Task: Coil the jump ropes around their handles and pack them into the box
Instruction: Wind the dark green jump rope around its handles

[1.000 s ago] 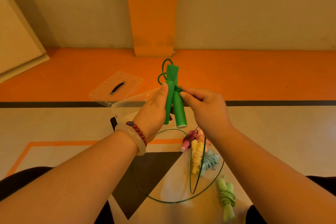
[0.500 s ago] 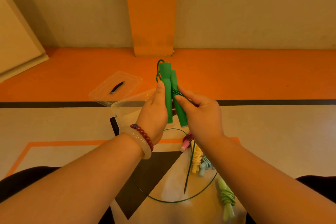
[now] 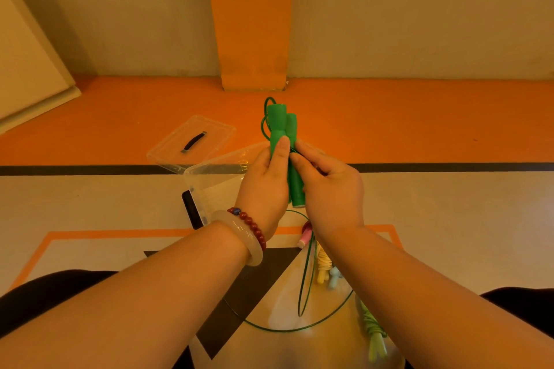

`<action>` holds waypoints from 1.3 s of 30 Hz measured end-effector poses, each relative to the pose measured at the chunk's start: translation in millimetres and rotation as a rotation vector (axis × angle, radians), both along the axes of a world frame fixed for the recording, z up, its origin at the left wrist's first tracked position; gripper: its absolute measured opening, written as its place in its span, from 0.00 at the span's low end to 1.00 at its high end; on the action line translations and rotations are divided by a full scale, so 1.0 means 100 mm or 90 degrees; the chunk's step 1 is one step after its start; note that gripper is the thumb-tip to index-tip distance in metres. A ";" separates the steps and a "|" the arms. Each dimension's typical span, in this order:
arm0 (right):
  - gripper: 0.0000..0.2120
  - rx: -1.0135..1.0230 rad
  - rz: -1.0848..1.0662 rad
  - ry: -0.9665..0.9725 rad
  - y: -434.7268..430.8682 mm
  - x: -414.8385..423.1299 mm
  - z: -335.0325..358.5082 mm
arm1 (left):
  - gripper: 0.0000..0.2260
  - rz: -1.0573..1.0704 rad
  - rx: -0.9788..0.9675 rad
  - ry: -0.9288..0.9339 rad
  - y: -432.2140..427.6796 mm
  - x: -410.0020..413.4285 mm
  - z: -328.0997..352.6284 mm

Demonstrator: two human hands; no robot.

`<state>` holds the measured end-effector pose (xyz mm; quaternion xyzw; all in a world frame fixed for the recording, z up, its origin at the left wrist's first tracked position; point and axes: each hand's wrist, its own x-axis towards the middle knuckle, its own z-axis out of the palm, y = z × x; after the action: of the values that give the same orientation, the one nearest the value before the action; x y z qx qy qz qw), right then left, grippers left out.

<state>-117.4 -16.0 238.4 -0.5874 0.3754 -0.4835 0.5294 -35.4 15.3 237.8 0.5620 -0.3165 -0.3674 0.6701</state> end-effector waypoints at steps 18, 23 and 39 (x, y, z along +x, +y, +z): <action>0.12 0.002 -0.037 -0.028 -0.03 0.00 0.01 | 0.13 -0.155 0.025 0.153 -0.03 0.04 0.02; 0.13 -0.013 -0.018 -0.016 0.00 0.00 0.01 | 0.11 -0.090 0.028 0.093 -0.04 0.02 0.05; 0.03 -0.137 0.117 0.195 -0.34 -0.24 0.14 | 0.05 -0.028 0.039 0.053 0.00 0.22 0.19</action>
<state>-141.0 -49.7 252.9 -0.7390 0.3423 -0.3758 0.4422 -13.7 15.7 256.8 0.5595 -0.2894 -0.4145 0.6568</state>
